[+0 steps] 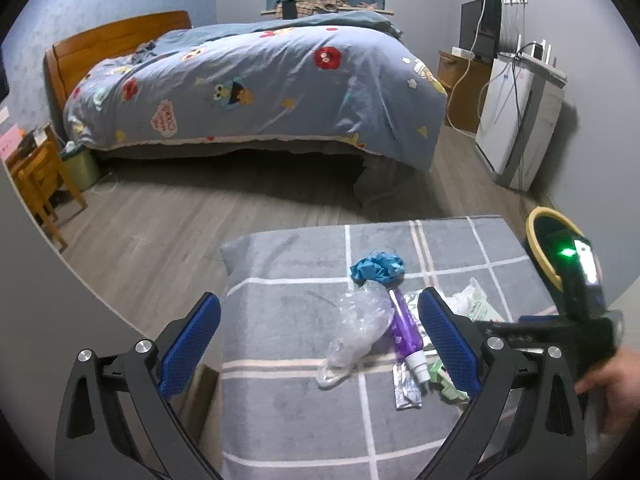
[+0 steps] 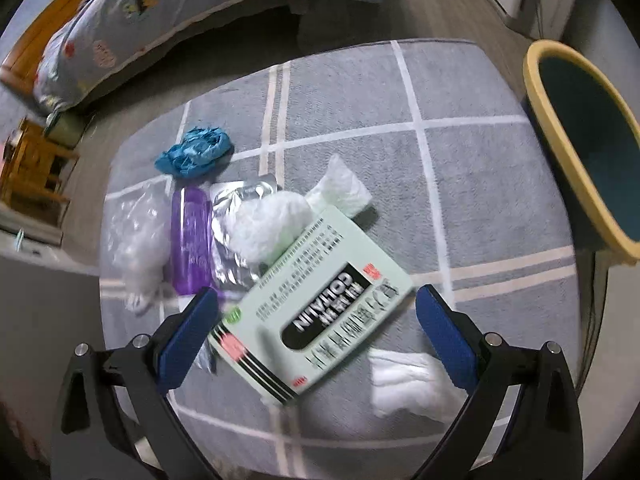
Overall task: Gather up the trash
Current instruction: 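Grasp the green COLTALIN medicine box with the right gripper and lift it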
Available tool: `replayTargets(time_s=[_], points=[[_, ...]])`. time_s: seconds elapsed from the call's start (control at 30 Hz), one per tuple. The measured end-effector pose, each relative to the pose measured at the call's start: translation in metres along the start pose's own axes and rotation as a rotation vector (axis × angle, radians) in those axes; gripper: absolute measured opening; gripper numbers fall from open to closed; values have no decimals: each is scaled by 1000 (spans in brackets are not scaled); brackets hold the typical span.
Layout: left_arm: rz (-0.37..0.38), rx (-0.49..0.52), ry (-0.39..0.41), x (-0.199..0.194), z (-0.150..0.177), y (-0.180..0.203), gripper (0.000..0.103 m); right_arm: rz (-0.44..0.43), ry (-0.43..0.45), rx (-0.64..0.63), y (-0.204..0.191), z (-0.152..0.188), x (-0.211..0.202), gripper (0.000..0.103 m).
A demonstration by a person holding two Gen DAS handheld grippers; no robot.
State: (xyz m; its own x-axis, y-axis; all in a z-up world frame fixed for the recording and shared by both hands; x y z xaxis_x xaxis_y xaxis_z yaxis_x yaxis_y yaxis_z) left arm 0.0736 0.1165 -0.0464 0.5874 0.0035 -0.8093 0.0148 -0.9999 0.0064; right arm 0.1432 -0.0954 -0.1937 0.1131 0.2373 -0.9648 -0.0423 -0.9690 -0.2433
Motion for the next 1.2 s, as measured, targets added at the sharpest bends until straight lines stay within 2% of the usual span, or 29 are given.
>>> replayTargets(time_s=[0.1, 0.2, 0.3, 0.47, 0.63, 0.7, 0.77, 1.07, 1.2], points=[[11, 0, 2, -2, 0, -6, 98, 75, -8, 2, -6, -2, 8, 97], [27, -3, 4, -3, 0, -10, 98, 81, -59, 44, -4, -1, 24, 98], [46, -17, 1, -3, -1, -12, 98, 116, -54, 63, -2, -2, 26, 98], [81, -30, 1, -3, -5, -12, 98, 163, -102, 80, 2, 0, 39, 97], [87, -16, -1, -1, -6, -6, 98, 155, -126, 59, -2, 3, 45, 97], [85, -11, -6, 0, -6, -5, 98, 155, -121, 36, -8, 3, 45, 93], [80, -10, -12, 2, -6, -5, 98, 148, -106, 13, -13, 5, 40, 88], [30, -11, -72, 23, -2, -7, 98, 100, -59, -77, -20, 4, -14, 81], [19, -29, -116, 41, -2, -6, 98, 163, 25, -195, -25, -13, -43, 79]])
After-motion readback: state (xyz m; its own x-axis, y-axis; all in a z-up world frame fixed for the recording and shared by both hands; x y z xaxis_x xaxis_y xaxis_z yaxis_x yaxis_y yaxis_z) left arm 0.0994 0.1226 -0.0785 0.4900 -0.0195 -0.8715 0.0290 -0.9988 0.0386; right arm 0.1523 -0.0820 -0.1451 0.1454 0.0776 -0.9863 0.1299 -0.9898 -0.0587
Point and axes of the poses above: each gripper's, at about its wrist camera, not at the fingertips, and x roughly the way its jaws point, y to its right, z to its underside, the point moved 2 cm from there along x, roughly the way its jaws point, and after that the axes turned 9 degrees about -y, right-handed, at the moved point
